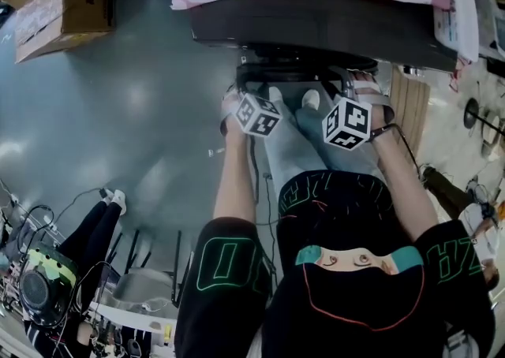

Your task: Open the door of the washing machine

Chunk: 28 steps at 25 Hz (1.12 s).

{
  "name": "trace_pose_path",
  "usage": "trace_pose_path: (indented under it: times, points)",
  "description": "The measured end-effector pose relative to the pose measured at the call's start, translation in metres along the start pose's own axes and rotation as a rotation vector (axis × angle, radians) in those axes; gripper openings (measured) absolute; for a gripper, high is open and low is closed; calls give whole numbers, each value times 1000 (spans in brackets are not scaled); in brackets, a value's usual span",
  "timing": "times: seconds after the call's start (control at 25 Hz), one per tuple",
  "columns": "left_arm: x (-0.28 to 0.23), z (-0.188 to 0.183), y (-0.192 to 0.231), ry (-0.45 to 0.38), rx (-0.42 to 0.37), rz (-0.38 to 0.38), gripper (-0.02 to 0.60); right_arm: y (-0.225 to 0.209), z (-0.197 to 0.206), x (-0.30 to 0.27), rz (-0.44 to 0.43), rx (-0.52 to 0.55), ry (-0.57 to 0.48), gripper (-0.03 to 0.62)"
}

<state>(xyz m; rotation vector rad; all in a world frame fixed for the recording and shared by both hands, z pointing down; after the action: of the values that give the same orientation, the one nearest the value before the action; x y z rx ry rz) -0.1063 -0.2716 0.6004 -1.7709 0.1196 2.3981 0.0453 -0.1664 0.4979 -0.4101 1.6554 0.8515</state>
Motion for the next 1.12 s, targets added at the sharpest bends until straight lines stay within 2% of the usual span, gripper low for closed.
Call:
trace_pose_path:
  times: [0.36, 0.52, 1.12]
  points:
    - [5, 22, -35, 32, 101, -17, 190, 14, 12, 5, -70, 90, -44, 156]
    - [7, 33, -55, 38, 161, -46, 190, 24, 20, 7, -83, 135, -80, 156]
    - [19, 66, -153, 103, 421, -160, 193, 66, 57, 16, -103, 420, -219, 153]
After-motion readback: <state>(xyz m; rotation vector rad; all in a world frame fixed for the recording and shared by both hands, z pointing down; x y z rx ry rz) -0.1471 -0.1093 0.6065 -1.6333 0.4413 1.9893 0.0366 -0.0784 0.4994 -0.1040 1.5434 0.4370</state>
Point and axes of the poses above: the fingertips, and each gripper's own axes: x backward along the fingers, y to its left, z out of its underside, the point moved 10 cm from there along x, backward along the fingers, and after that the axes turned 12 degrees about y, right-handed, at the moved point
